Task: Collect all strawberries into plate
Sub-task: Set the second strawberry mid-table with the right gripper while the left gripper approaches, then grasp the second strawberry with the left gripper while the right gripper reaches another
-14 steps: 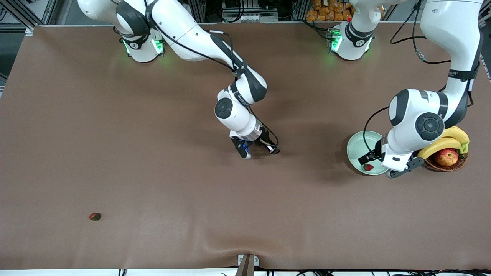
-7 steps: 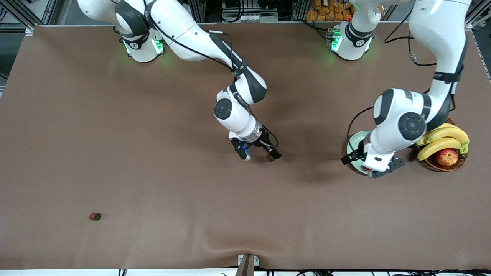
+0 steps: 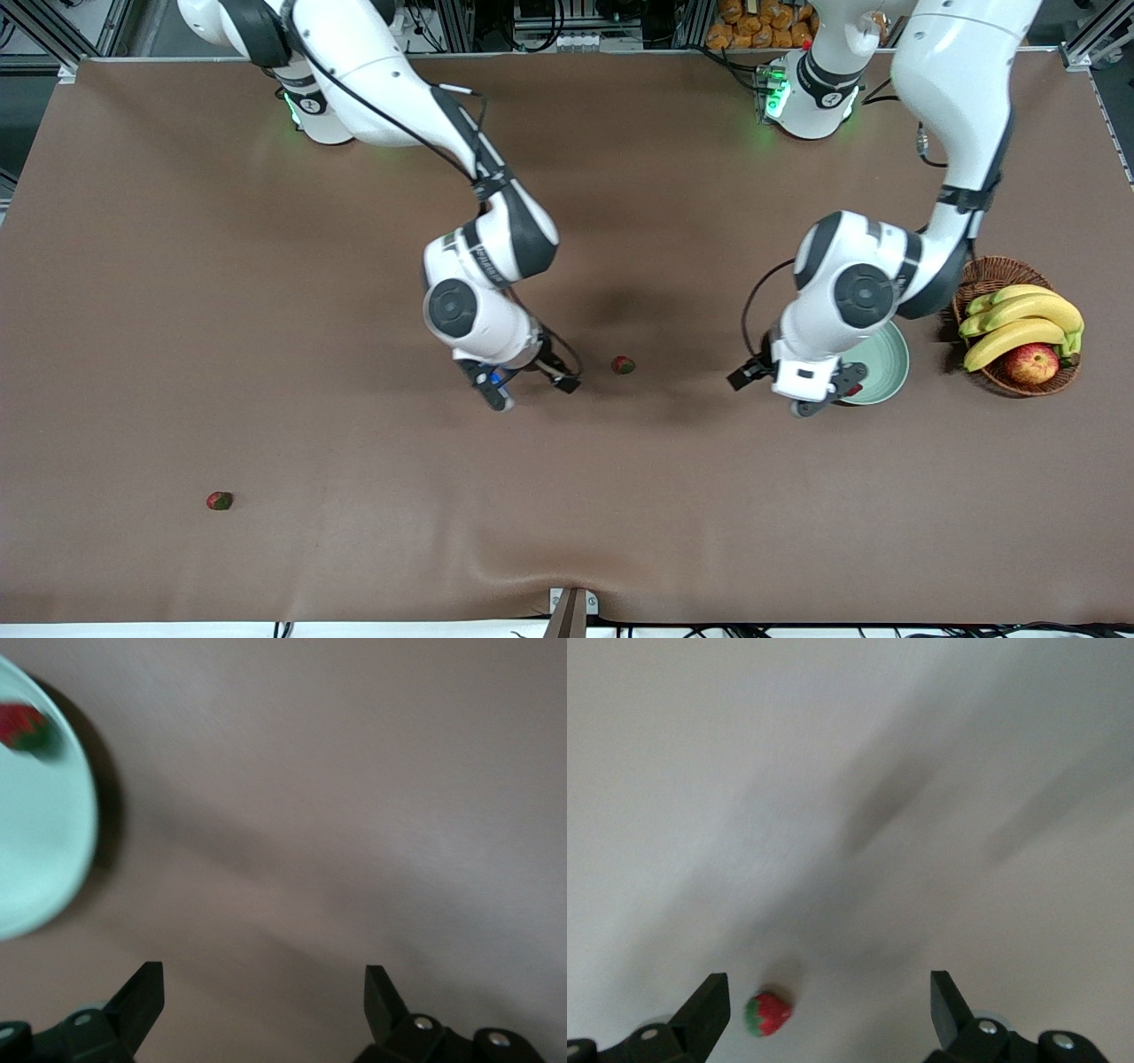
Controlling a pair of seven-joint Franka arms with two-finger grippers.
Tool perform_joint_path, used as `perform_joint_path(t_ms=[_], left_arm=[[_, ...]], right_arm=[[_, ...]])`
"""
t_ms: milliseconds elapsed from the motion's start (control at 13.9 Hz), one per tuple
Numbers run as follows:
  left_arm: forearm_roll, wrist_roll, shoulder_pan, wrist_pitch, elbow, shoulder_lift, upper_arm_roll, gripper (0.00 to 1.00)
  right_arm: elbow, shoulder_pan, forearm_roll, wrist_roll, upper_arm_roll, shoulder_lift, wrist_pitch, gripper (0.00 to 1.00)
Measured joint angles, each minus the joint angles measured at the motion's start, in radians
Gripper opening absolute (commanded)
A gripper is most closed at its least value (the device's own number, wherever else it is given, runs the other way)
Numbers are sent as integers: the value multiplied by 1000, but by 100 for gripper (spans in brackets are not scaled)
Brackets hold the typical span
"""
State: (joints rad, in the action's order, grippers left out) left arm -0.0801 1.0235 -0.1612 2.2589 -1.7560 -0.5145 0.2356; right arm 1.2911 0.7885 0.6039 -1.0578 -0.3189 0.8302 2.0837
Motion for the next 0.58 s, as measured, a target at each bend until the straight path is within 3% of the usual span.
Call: perform_joint_path(t_ms=[288, 575], left_arm=[[0, 72, -104, 0, 108, -90, -2, 100], [0, 72, -158, 3, 206, -177, -8, 100]], right_arm=[[1, -3, -1, 294, -218, -41, -269, 100], [4, -10, 0, 545, -419, -44, -414, 100]])
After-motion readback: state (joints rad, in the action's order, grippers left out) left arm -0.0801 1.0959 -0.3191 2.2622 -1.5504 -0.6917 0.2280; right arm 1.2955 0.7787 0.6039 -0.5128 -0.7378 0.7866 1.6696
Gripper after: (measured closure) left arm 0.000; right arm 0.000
